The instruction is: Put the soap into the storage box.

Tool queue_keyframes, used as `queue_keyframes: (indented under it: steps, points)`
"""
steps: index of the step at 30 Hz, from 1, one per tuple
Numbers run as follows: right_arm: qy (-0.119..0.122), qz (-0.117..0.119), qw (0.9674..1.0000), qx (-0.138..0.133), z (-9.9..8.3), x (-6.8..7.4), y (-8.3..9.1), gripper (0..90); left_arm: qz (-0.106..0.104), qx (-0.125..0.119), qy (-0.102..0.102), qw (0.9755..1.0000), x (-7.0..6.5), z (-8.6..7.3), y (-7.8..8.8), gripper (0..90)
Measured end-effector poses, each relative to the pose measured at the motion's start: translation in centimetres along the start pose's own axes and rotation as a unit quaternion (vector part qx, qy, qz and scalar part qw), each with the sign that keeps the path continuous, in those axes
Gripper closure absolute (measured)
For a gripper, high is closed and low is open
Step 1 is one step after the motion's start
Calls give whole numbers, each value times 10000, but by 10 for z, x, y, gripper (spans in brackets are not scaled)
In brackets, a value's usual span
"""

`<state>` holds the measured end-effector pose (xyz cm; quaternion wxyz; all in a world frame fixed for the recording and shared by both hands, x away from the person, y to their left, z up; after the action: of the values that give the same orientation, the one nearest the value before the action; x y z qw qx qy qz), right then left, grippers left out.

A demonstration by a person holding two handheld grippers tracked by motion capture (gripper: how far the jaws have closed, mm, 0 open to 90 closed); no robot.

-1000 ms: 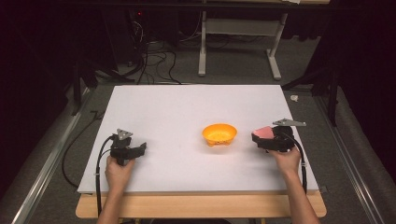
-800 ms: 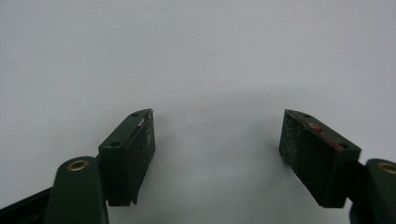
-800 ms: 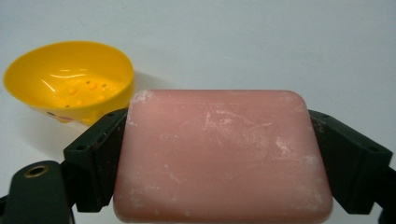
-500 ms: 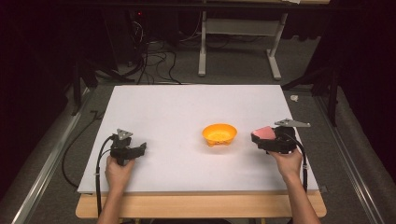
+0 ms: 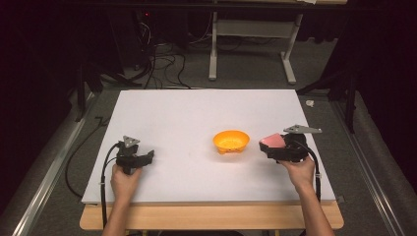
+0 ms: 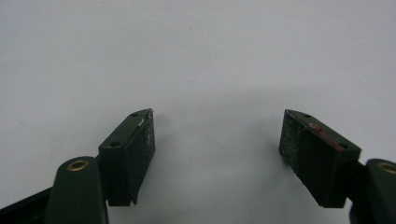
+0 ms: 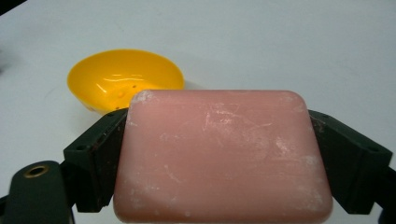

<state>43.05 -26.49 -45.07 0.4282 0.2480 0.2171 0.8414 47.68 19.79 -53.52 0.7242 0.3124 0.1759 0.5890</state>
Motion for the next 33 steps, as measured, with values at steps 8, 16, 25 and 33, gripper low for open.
queue_keyframes:
  steps: [8, 16, 25, 33]
  points:
    - [100, 89, 9999, 18, 5, 11, -2, 137, -2, -6, 4, 10000, 0, 0, 0, 272]
    - [150, 168, 9997, 50, 9, 20, -4, 138, -1, 1, 1, 10000, 0, 0, 0, 272]
    - [204, 301, 9993, 46, 16, 32, -7, 138, 0, 1, 2, 10000, 0, 0, 0, 272]
    - [237, 424, 9988, 95, 20, 42, -13, 138, -1, 2, 2, 10000, 0, 0, 0, 272]
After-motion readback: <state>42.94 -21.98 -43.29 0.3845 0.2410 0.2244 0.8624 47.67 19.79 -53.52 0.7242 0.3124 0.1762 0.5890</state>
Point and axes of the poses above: each handheld gripper's, and its own axes: y roughly backward along the jaws, z roughly out of its top, x roughly to its left, the point moved 7 cm from there along -y, roughly forward along the jaws, and after that the axes turned 10 degrees about z, right-handed, at the moved point
